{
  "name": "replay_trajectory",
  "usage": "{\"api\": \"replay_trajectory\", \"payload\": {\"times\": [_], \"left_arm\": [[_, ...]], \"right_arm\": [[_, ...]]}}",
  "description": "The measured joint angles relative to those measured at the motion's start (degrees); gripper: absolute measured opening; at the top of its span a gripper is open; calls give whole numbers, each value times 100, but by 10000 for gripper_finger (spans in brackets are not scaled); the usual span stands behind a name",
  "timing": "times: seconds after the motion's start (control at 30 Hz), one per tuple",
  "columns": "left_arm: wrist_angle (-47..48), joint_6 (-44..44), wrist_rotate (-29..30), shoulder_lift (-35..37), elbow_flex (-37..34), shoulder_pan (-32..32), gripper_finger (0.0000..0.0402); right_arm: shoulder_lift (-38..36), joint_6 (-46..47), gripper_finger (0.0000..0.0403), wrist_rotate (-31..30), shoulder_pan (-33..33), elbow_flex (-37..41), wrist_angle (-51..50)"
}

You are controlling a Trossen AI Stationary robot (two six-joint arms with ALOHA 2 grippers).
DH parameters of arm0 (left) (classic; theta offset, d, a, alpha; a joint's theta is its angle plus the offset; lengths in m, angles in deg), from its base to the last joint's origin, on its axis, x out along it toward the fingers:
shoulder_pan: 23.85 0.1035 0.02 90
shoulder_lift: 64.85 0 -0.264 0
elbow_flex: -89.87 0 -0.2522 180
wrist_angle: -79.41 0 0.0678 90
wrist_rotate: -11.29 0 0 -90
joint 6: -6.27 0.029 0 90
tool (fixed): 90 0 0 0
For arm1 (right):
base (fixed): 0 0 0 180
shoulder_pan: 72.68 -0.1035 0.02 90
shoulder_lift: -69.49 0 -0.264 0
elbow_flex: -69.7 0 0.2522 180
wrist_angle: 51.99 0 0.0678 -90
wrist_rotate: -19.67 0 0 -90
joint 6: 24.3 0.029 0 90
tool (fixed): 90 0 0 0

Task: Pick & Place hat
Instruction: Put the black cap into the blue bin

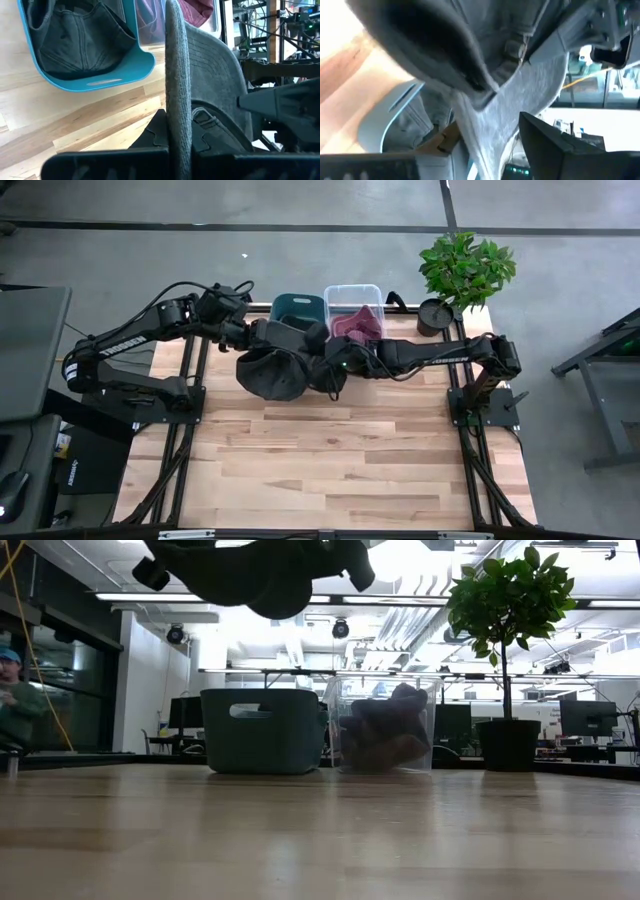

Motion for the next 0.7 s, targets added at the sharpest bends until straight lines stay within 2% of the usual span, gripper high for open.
{"api": "replay_trajectory", "payload": {"times": [0.23, 0.43, 0.7], "left_arm": [[2, -6, 88, 0, -8, -2, 0], [-188, -8, 111, 0, -8, -2, 0], [-275, 2, 304, 14, -10, -2, 0]], "right_arm": [[0, 284, 183, -271, 29, -2, -331], [0, 558, 184, -288, 34, -2, -857], [-7, 1297, 182, -685, 132, -9, -1333]]}}
